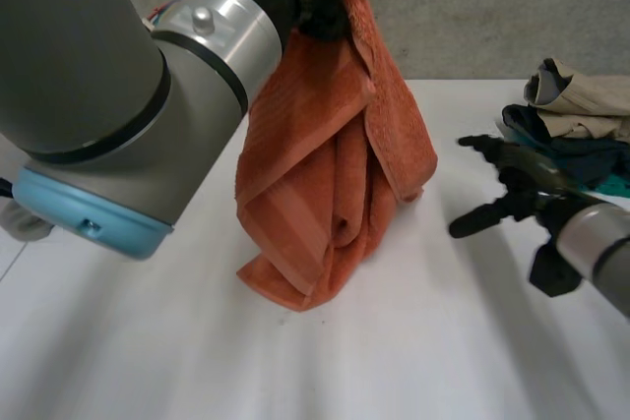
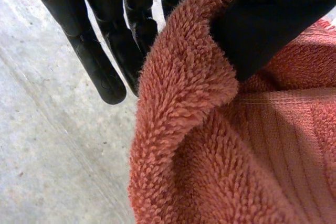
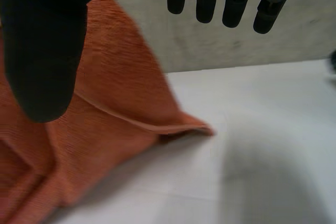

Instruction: Fold the laundry.

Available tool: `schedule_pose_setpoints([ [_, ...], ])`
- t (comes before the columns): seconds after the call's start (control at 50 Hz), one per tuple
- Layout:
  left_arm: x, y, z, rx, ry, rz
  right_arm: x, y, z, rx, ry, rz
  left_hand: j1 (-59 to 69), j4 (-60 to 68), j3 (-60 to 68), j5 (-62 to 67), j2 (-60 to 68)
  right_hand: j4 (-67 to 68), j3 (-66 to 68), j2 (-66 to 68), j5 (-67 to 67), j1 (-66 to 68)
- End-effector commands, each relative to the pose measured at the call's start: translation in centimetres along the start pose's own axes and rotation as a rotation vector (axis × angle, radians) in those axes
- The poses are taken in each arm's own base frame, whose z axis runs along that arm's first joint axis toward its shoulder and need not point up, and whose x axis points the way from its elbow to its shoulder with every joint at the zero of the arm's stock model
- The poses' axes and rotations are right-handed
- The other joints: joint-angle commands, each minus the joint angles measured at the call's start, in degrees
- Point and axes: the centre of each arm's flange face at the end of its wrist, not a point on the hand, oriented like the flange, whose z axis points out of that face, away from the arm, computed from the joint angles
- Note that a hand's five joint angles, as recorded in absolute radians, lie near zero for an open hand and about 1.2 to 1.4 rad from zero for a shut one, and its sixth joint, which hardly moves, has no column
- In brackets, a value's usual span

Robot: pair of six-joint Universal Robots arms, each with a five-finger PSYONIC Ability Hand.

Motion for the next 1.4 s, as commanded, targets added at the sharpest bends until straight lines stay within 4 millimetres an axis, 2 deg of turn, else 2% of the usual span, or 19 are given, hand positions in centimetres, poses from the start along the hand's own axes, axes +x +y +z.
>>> schedule_pose_setpoints([
  [0.02,1.0,-0.5,-1.6,-0.012,0.025,-0.015,-3.5,3.4,4.9,-0.076,-0.115,0.013,14.7,11.3,11.8,13.4,11.4,-2.4,-2.3,-2.4,-2.5,-3.3],
  [0.08,0.8,-0.9,-2.1,-0.008,0.024,-0.020,-3.6,5.6,7.2,-0.117,-0.102,0.003,14.7,11.3,11.8,13.4,11.4,-2.4,-2.3,-2.4,-2.5,-3.3],
  [0.2,0.4,-1.5,-3.1,-0.012,0.002,-0.020,-3.1,6.8,10.0,-0.080,-0.037,-0.069,14.7,11.3,11.8,13.4,11.4,-2.4,-2.3,-2.4,-2.5,-3.3],
  [0.28,-0.4,-2.5,-3.9,0.001,-0.036,-0.017,-2.9,6.3,11.3,-0.028,-0.022,-0.163,14.7,11.3,11.8,13.4,11.4,28.0,28.1,28.0,27.9,27.2],
  [0.3,-0.5,-2.7,-4.0,0.003,-0.041,-0.017,-3.3,5.7,11.3,0.002,-0.036,-0.203,14.7,11.3,11.8,13.4,11.4,57.1,57.2,57.1,57.0,56.2],
  [0.32,-0.8,-3.0,-4.2,0.007,-0.051,-0.015,-3.5,5.3,11.3,0.020,-0.040,-0.222,14.7,11.3,11.8,13.4,11.4,67.5,67.6,67.5,67.3,66.6],
  [0.46,-2.1,-2.6,-4.8,-0.018,-0.098,0.003,-6.2,-0.8,7.5,0.167,-0.093,-0.475,14.7,11.3,11.8,13.4,11.4,67.6,67.7,67.6,67.5,66.7],
  [0.54,-4.4,-0.6,-4.8,-0.083,-0.162,0.044,-6.5,-3.3,4.5,0.166,-0.077,-0.722,14.7,11.3,11.8,13.4,11.4,67.6,67.7,67.6,67.5,66.7],
  [0.64,-6.4,4.8,-5.3,-0.252,-0.205,0.073,-6.0,-5.8,1.6,0.130,-0.008,-0.974,14.7,11.3,11.8,13.4,11.4,67.6,67.7,67.6,67.5,66.7],
  [0.72,-6.0,9.3,-5.8,-0.371,-0.185,0.059,-5.8,-5.8,1.1,0.093,-0.004,-1.010,14.7,11.3,11.8,13.4,11.4,67.6,67.7,67.6,67.5,66.7],
  [0.8,-4.3,14.2,-5.5,-0.464,-0.141,0.043,-4.7,-2.9,2.3,-0.010,-0.026,-0.995,14.7,11.3,11.8,13.4,11.4,67.6,67.7,67.6,67.5,66.7],
  [0.86,-3.2,17.1,-5.7,-0.523,-0.115,0.037,-3.6,0.8,4.0,-0.134,-0.049,-0.982,14.7,11.3,11.8,13.4,11.4,67.6,67.7,67.6,67.5,66.7],
  [0.92,-2.7,18.5,-5.8,-0.551,-0.102,0.033,-3.5,2.7,4.5,-0.192,-0.060,-0.980,14.7,11.3,11.8,13.4,11.4,67.6,67.7,67.6,67.5,66.7],
  [1.02,-2.5,19.1,-6.1,-0.566,-0.101,0.028,-3.3,3.0,4.3,-0.207,-0.041,-0.949,14.7,11.3,11.8,13.4,11.4,43.4,43.6,43.5,43.3,42.6],
  [1.04,-2.6,19.1,-6.2,-0.567,-0.104,0.028,-3.1,2.7,4.2,-0.204,-0.031,-0.921,14.7,11.3,11.8,13.4,11.4,29.6,29.7,29.6,29.5,28.7],
  [1.08,-2.7,19.3,-6.4,-0.573,-0.107,0.027,-2.6,1.8,4.0,-0.196,-0.010,-0.888,14.7,11.3,11.8,13.4,11.4,22.2,22.4,22.3,22.1,21.4],
  [1.12,-2.7,19.3,-6.6,-0.575,-0.110,0.027,-1.9,0.0,3.3,-0.183,0.031,-0.834,14.7,11.3,11.8,13.4,11.4,19.2,19.3,19.2,19.1,18.4],
  [1.2,-3.1,19.2,-7.1,-0.582,-0.119,0.027,-1.1,-1.2,2.4,-0.211,0.037,-0.774,14.7,11.3,11.8,13.4,11.4,16.7,16.8,16.7,16.5,15.8],
  [1.4,-3.1,19.3,-7.8,-0.570,-0.127,0.026,2.2,0.5,2.0,-0.318,0.056,-0.687,14.7,11.3,11.8,13.4,11.4,14.6,14.8,14.7,14.5,13.8],
])
